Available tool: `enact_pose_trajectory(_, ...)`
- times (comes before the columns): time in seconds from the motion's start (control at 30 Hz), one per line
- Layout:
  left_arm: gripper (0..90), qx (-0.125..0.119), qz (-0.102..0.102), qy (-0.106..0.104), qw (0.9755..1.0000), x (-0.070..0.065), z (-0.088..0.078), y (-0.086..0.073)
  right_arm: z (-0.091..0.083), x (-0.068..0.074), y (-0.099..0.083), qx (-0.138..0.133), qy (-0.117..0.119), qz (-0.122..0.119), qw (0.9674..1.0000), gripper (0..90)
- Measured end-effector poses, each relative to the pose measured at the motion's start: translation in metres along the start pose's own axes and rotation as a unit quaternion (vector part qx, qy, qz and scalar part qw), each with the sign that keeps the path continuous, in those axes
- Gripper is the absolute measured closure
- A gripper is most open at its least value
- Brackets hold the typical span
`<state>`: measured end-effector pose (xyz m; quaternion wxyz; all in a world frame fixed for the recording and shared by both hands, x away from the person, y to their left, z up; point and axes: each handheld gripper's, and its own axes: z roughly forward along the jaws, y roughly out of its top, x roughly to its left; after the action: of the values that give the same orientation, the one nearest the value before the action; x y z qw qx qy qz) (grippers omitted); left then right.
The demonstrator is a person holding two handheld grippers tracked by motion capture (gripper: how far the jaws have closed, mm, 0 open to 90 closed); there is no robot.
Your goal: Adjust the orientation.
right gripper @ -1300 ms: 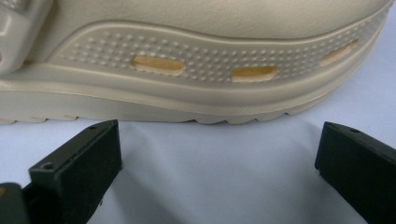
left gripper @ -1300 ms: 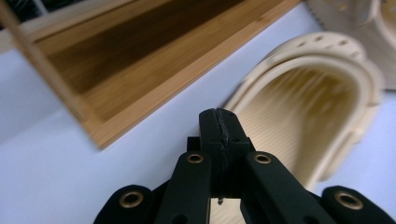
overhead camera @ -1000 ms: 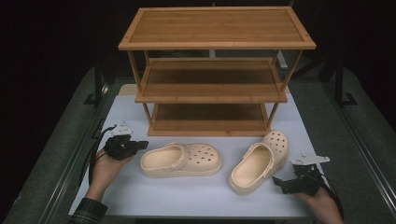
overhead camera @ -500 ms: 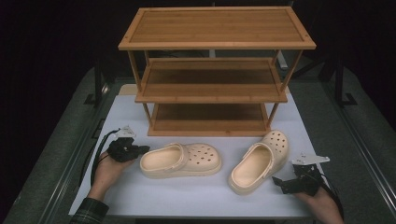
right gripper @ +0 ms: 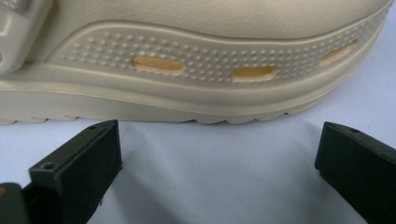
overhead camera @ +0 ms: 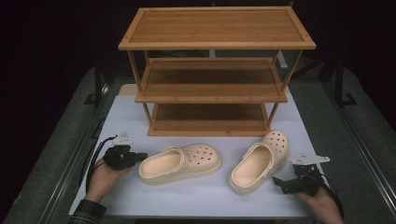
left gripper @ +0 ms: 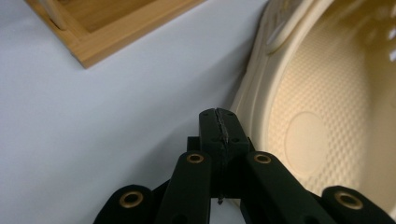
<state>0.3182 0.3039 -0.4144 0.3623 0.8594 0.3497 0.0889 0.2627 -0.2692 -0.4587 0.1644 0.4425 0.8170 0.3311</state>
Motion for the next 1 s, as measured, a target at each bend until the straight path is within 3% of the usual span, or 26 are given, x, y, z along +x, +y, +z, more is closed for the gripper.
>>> enact_pose_trajectory(0.73, 90.0, -0.001, 0.021, -0.035, 0.9992, -0.045, -0.019, -0.028, 0.000, 0.000, 0.000, 0.001, 0.000, -0.001, 1.0000, 0.2)
enact_pose_trajectory(0.97, 88.4, -0.021, 0.018, -0.029, 0.9992, -0.044, -0.025, -0.019, 0.000, 0.000, 0.000, 0.001, 0.000, -0.001, 1.0000, 0.2)
enact_pose_trajectory(1.0, 81.3, -0.034, 0.018, -0.032, 0.9987, -0.043, -0.028, -0.013, 0.000, 0.000, 0.000, 0.002, -0.001, 0.000, 1.0000, 0.2)
